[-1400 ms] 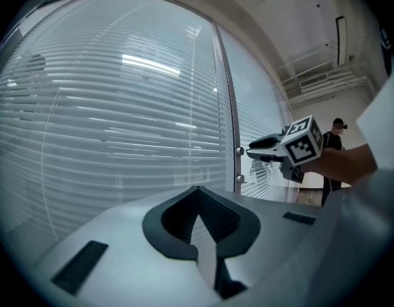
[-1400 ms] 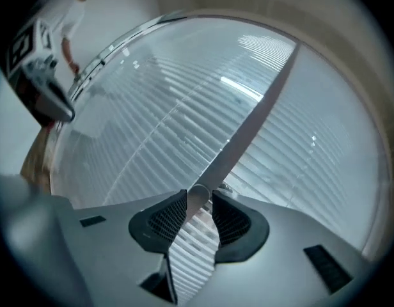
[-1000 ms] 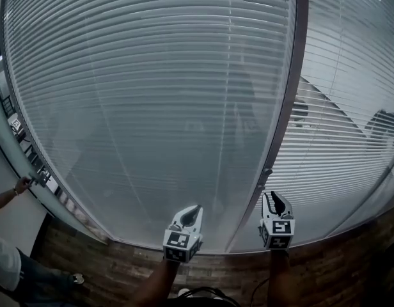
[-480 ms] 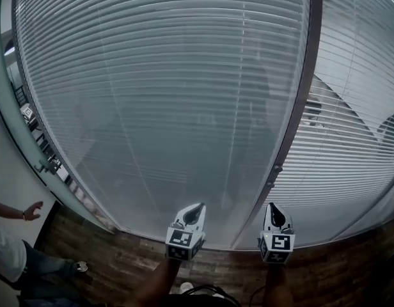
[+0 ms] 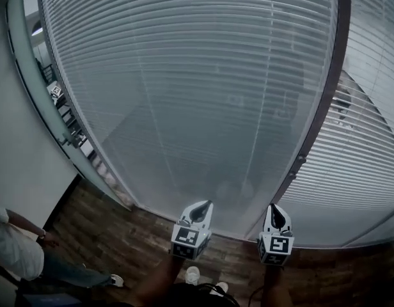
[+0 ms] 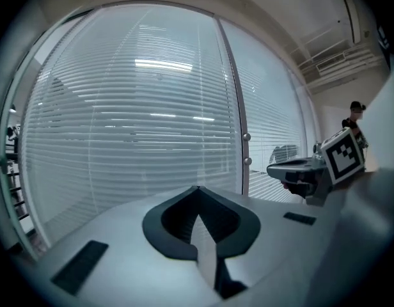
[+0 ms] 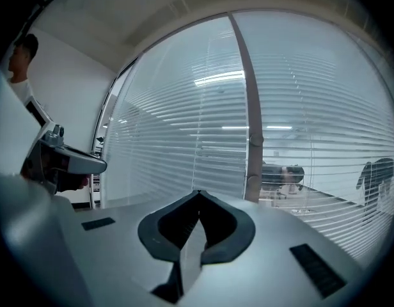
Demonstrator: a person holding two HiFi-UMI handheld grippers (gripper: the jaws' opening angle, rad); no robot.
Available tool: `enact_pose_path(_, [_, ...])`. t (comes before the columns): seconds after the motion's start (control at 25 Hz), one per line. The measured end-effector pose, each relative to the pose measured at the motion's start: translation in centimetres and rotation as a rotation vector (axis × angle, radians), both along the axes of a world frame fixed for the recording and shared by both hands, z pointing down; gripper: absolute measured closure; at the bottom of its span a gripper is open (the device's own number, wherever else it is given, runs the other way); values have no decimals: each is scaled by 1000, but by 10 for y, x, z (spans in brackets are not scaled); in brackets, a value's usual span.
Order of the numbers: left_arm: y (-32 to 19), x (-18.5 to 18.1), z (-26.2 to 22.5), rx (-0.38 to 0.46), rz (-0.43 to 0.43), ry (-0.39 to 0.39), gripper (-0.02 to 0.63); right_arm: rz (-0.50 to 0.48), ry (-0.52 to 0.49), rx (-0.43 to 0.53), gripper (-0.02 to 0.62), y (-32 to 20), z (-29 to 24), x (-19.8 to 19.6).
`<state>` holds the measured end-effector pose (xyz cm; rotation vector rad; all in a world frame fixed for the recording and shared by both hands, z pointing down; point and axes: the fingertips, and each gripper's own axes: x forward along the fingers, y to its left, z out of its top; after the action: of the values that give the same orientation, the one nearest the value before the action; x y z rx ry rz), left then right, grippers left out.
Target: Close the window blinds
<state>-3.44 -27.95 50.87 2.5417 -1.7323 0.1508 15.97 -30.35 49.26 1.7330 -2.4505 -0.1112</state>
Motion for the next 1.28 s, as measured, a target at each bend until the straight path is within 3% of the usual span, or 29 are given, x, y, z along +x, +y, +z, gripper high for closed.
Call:
enact_pose_path(0.16, [28, -19, 1, -48, -53, -14, 611, -27, -18, -42, 592, 13, 12, -17])
enact_pose_path(0.32, [41, -44, -11, -28, -83, -13, 611, -19, -24, -69, 592, 31, 15, -35])
enact_pose_path(0.76, [73, -122, -5, 10, -53, 8, 611, 24, -53, -49, 592, 74, 33, -106])
enact_pose_path(1.04, [101, -162, 16, -28, -61, 45, 611, 33, -8, -92, 592, 109, 54, -143])
enact_pose_path(1.28, [128, -190, 19, -16, -42, 65, 611, 50, -62, -86, 594, 149, 49, -175])
